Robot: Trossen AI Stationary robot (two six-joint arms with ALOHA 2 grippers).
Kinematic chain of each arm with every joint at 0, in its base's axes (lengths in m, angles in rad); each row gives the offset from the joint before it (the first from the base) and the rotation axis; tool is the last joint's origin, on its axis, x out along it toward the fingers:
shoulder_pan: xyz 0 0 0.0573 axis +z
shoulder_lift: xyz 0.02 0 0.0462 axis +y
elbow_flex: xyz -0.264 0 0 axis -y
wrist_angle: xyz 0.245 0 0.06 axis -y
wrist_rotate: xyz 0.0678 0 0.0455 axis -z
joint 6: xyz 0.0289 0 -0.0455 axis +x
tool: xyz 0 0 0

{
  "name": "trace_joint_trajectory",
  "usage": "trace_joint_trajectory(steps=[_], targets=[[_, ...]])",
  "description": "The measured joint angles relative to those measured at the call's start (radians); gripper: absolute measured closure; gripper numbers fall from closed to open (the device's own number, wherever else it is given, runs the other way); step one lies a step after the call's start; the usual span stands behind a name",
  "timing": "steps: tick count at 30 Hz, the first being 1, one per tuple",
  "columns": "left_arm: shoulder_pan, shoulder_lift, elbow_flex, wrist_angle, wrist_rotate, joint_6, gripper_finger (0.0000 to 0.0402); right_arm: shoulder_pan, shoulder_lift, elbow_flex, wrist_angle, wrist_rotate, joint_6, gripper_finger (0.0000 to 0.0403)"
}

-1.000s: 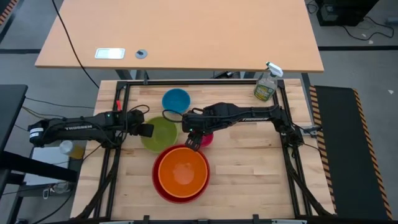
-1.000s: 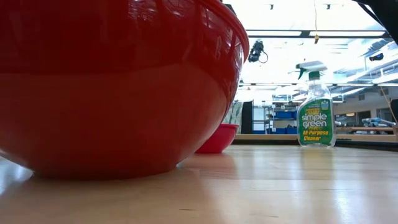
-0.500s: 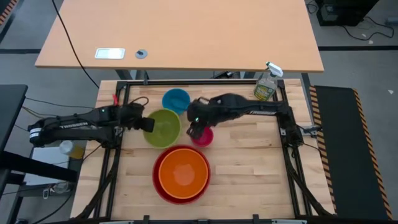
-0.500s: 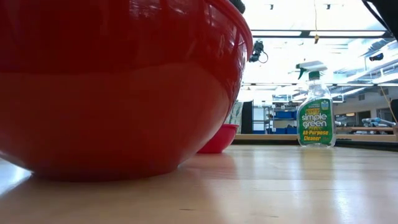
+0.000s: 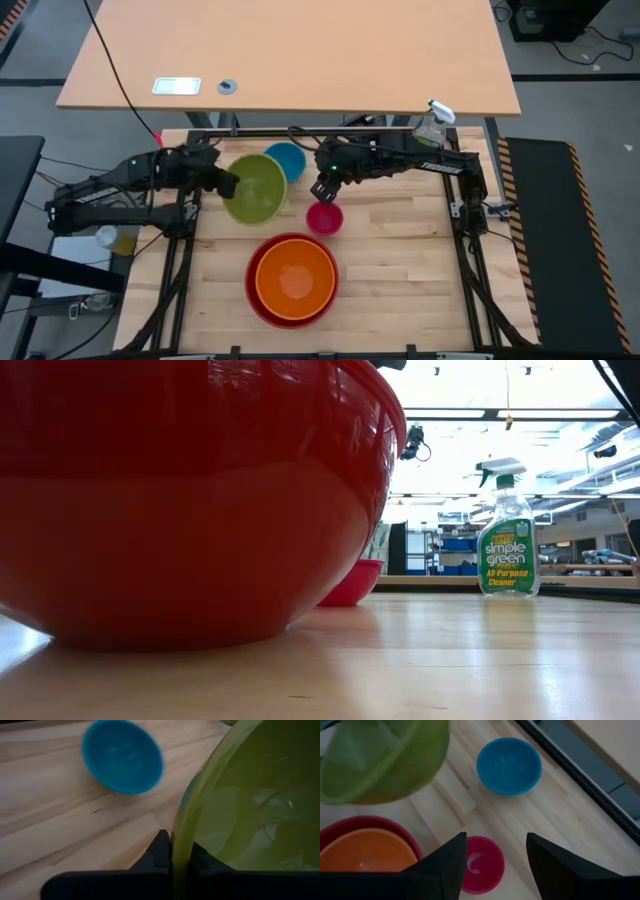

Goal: Nest bowls inside each other
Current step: Stack the green bowl on the orange bowl

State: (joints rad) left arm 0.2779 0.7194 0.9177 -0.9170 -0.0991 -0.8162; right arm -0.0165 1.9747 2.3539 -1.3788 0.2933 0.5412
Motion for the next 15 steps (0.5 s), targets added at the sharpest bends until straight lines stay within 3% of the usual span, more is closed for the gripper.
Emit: trace_joint_trajectory(steps=[6, 15], targets=[[-0.03, 0.001, 0.02, -0.001, 0.185, -0.003, 0.0393, -0.026, -0.008, 0.0, -0.05, 0.004, -0.043, 0.0193], [-0.249, 0.064, 0.02, 0.057, 0.251, -0.11, 0.0393, -0.081, -0.052, 0.0, -0.083, 0.056, -0.143, 0.0193]])
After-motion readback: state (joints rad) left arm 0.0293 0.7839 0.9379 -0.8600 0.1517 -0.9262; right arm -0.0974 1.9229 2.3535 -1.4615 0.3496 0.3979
